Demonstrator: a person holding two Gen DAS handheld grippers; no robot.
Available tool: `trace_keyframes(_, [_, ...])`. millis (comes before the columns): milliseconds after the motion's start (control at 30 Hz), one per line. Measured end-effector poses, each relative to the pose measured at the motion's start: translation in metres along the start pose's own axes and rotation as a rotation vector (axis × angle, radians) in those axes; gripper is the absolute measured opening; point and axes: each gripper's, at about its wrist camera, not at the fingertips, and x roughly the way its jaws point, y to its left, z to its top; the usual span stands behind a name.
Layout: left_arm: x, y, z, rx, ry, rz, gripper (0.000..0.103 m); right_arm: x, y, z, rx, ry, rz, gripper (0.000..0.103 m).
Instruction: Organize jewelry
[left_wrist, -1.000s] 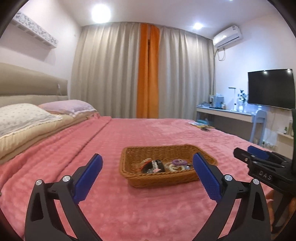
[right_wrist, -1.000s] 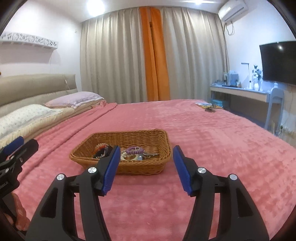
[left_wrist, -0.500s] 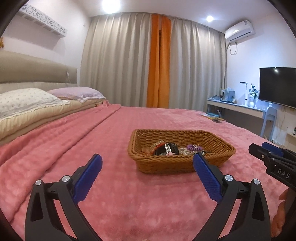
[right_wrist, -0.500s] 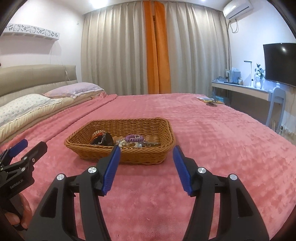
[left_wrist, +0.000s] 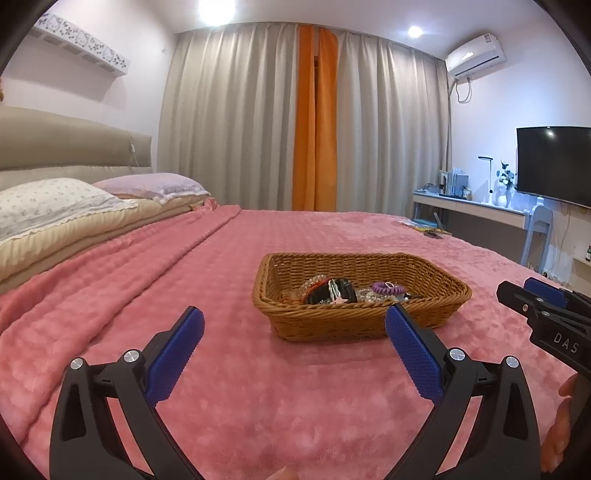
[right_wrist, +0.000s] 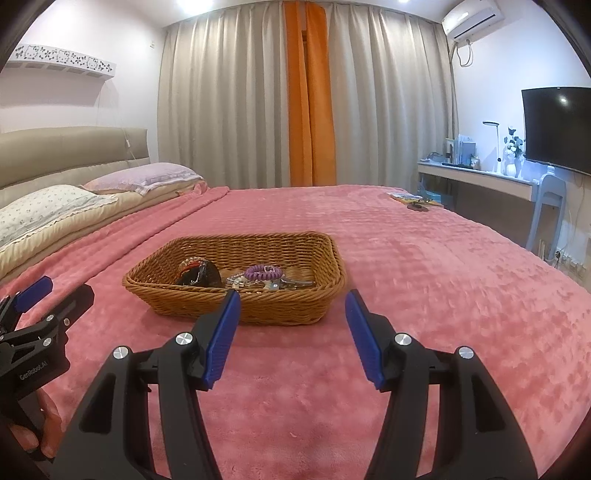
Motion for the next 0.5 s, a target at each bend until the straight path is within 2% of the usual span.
trace_keyframes(500, [0.002,0.003,0.0,-0.012,0.007,0.005,0.095,-0.002,0.011,-0.003,-0.04,-0.011,-0.003,0.058])
